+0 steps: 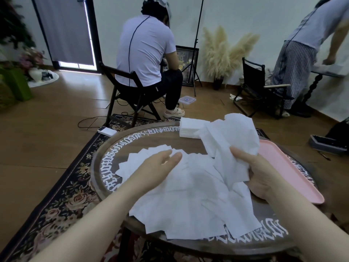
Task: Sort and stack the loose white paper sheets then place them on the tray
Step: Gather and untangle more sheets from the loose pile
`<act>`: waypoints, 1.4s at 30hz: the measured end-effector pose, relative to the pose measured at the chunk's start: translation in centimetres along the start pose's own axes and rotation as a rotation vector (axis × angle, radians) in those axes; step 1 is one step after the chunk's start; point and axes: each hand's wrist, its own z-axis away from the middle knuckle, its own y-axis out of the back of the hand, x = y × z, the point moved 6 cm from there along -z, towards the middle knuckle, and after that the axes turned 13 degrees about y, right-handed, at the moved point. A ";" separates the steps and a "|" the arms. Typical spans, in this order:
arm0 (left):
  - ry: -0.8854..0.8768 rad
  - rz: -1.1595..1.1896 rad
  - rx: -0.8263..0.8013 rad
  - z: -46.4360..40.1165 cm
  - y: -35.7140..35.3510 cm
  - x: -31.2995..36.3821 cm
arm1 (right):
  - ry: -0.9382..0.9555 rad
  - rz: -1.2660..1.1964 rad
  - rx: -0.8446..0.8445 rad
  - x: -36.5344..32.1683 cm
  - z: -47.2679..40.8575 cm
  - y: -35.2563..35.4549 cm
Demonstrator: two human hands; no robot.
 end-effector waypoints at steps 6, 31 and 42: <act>0.069 0.733 -0.387 0.8 -3.3 2.9 | -0.042 0.010 -0.117 1.7 1.3 -2.8; 0.038 0.983 0.342 -1.3 3.3 1.7 | 0.024 0.250 -0.202 0.8 1.1 -1.6; 0.241 0.902 -0.153 -0.2 -3.3 2.6 | 0.045 0.233 -0.149 1.7 1.3 -2.0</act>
